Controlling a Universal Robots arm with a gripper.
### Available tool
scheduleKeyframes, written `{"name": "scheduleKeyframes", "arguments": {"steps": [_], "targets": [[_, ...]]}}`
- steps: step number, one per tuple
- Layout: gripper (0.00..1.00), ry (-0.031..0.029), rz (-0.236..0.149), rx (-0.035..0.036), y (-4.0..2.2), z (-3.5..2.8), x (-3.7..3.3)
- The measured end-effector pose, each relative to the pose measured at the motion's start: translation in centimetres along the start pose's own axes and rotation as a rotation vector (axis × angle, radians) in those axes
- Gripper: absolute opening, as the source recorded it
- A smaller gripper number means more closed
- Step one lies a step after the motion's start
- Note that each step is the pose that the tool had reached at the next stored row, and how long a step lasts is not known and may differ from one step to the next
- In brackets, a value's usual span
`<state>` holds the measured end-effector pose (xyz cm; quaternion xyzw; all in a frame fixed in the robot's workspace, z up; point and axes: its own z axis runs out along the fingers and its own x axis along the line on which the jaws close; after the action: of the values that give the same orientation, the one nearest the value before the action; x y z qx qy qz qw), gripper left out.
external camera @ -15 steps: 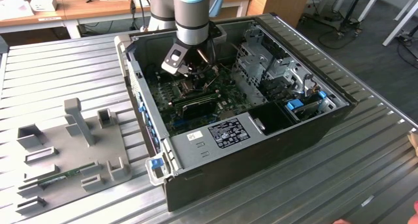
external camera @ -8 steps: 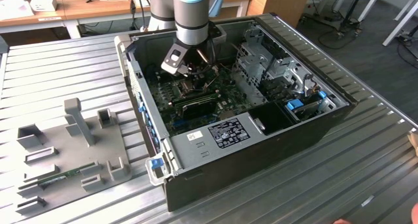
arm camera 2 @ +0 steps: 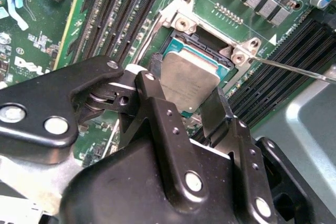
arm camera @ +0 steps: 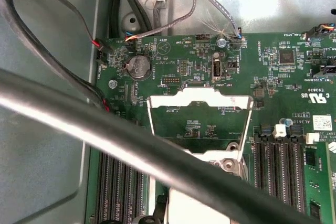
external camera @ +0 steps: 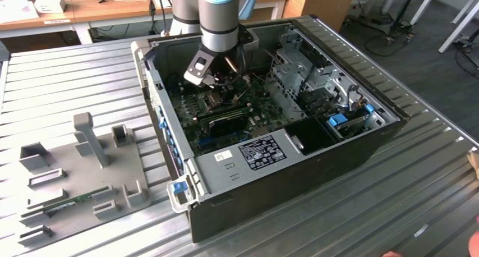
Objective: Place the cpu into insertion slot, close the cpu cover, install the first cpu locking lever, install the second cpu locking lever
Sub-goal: 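Place the cpu into insertion slot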
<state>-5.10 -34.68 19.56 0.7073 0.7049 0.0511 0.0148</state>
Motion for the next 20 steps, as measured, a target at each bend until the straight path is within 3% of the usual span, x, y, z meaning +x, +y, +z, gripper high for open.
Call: {"name": "scheduleKeyframes", "arguments": {"steps": [12, 20], "targets": [[0.54, -0.0002, 0.002, -0.0006, -0.07, 0.06, 0.1], [0.54, -0.0078, 0.001, -0.001, -0.08, 0.02, 0.15]]}}
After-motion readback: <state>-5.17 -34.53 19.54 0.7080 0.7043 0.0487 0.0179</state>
